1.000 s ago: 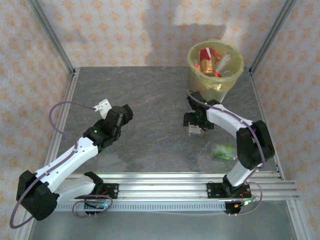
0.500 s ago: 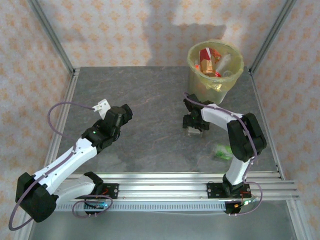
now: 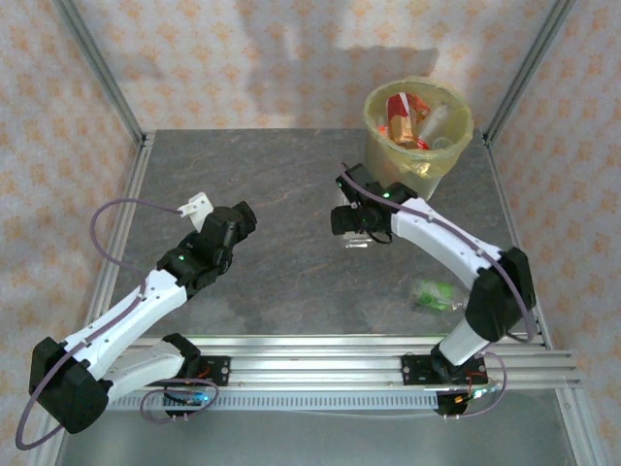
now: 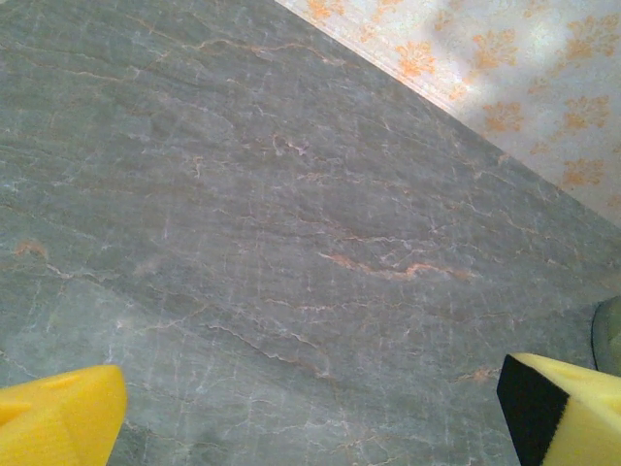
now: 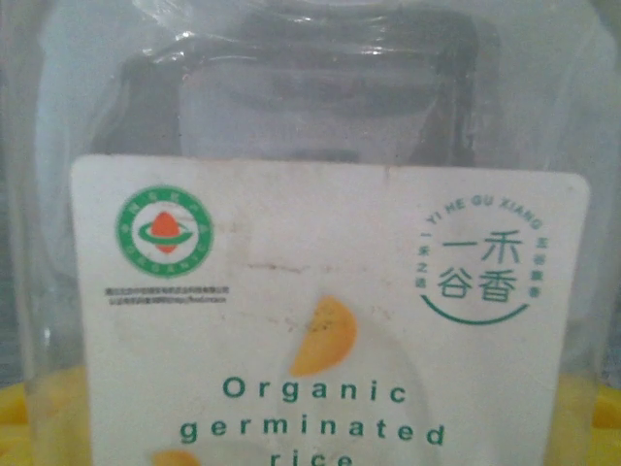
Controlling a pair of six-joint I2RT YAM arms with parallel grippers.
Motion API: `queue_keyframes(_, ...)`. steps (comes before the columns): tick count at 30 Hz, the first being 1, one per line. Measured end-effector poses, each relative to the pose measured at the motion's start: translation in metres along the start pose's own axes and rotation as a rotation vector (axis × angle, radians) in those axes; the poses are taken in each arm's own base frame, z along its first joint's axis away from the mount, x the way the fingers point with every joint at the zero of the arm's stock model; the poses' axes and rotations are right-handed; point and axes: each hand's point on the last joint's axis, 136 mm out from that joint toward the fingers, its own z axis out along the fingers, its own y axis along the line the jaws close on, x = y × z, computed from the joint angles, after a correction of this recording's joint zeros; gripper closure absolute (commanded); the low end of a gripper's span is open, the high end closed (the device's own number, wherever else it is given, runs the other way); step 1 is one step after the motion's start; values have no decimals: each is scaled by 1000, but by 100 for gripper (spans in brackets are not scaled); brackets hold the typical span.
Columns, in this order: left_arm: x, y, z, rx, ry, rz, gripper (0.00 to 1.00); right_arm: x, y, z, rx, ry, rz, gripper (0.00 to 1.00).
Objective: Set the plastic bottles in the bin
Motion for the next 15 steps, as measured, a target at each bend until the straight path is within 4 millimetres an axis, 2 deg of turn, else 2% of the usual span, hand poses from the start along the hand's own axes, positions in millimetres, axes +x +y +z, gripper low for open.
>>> queue_keyframes(6,0,0,0,0,0,0,0,-54,9,-74,-71,-204,-26,46)
queue_keyframes(9,0,0,0,0,0,0,0,-81,6,-106,-54,-299,-45,46)
queue_keyframes(12,0,0,0,0,1,0,0,-112,-11,-135,10,-395,-42,46)
queue_keyframes(15,0,0,0,0,1,0,0,-143,-39,-153,97,-471,-7,46)
